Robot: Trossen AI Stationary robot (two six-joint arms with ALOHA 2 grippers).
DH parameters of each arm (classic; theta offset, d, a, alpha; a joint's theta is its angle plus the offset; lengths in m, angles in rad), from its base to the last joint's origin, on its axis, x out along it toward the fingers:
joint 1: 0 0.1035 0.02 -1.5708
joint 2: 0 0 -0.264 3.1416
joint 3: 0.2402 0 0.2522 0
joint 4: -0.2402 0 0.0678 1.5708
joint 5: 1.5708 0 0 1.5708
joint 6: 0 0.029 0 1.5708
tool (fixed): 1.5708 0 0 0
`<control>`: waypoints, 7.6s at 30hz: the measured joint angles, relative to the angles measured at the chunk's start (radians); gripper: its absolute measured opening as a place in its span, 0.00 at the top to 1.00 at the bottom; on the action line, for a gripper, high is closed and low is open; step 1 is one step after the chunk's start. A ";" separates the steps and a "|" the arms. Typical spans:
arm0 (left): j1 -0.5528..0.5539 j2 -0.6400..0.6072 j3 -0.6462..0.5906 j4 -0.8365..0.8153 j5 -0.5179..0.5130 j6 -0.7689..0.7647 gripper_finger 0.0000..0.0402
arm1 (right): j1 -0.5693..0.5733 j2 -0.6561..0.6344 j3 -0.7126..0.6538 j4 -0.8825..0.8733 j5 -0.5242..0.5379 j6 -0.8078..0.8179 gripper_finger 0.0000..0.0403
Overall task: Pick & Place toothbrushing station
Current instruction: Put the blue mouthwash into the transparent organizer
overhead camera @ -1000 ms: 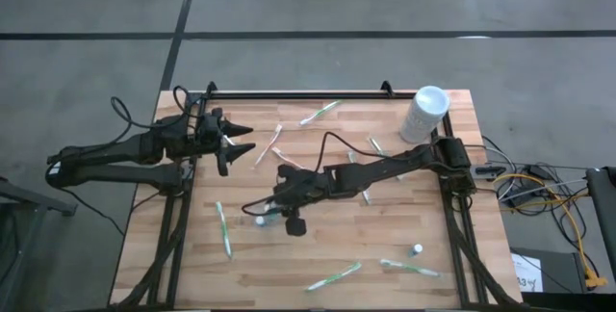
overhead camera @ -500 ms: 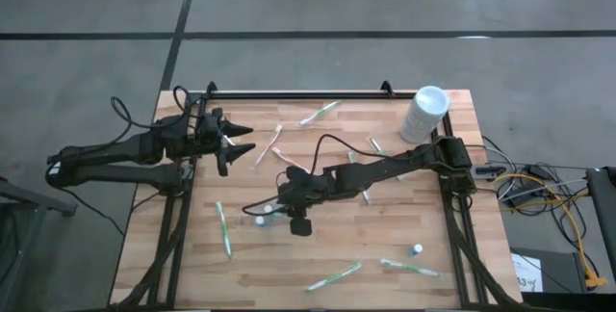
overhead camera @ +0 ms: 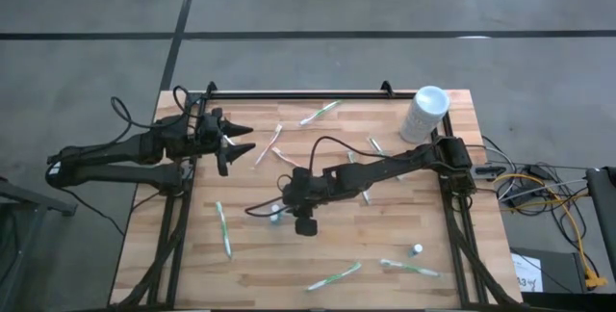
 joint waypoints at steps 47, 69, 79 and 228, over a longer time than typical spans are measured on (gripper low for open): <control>0.000 0.004 0.000 0.000 0.003 0.000 0.40 | 0.010 -0.072 0.023 0.137 0.017 -0.062 0.76; 0.000 0.004 0.000 0.000 0.000 0.000 0.40 | 0.010 -0.020 0.009 0.151 0.018 -0.057 0.76; 0.000 0.004 0.000 0.000 0.000 0.000 0.40 | 0.010 -0.018 0.007 0.155 0.018 -0.057 0.76; 0.000 0.013 0.000 0.000 -0.001 0.000 0.40 | -0.023 -0.802 -0.952 0.707 0.423 -0.053 0.67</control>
